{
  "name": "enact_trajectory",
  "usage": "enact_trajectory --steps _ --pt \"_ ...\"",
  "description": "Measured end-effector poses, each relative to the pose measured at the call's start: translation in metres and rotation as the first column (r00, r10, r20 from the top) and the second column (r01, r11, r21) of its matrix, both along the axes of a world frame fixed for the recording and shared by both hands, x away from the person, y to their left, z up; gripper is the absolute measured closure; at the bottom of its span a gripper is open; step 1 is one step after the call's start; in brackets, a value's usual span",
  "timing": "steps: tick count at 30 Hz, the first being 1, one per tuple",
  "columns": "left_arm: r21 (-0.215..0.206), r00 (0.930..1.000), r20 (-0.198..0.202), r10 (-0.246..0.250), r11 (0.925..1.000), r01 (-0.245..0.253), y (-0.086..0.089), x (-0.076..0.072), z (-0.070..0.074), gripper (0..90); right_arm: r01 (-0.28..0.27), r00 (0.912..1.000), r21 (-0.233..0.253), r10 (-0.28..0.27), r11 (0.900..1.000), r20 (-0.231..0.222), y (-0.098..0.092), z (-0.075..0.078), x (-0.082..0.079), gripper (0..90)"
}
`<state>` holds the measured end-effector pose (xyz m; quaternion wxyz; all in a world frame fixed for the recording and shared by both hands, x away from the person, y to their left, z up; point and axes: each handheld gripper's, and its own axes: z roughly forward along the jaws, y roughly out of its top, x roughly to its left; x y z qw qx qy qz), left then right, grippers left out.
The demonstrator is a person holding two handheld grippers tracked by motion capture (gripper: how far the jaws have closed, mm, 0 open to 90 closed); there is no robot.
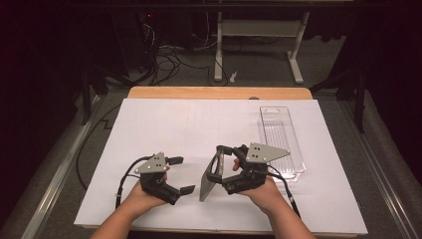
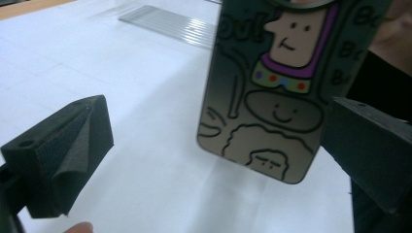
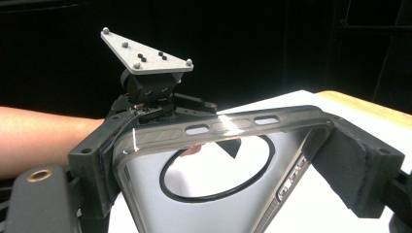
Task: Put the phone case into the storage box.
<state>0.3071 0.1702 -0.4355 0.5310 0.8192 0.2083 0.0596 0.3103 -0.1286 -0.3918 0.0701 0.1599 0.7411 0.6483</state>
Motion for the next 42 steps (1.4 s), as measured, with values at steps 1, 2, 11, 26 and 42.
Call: enact_trajectory --steps 1,2,11,26,42 --pt "-0.001 0.9999 0.000 0.010 0.9999 -0.010 0.001 0.001 0.000 0.2 0.007 1.0000 -0.004 -0.007 1.000 0.003 0.000 0.000 0.000 15.1" --pt "-0.003 0.9997 0.004 0.022 0.9997 -0.022 0.003 0.001 0.001 0.2 0.010 0.9999 -0.005 -0.010 1.000 0.004 -0.001 0.000 -0.001 15.0" --pt "0.013 0.9927 0.026 0.118 0.9929 -0.119 0.018 0.006 0.002 0.4 0.047 0.9986 -0.014 -0.047 0.999 0.024 -0.005 0.002 -0.003 15.0" --pt "0.044 0.9620 0.051 0.268 0.9617 -0.271 0.037 0.013 0.000 0.2 0.147 0.9885 -0.003 -0.147 0.989 0.038 -0.016 0.005 -0.004 15.0" --pt "0.040 0.9404 0.049 0.336 0.9401 -0.338 0.051 0.016 -0.002 0.3 0.276 0.9596 -0.024 -0.274 0.961 0.064 -0.024 0.006 -0.003 15.0"
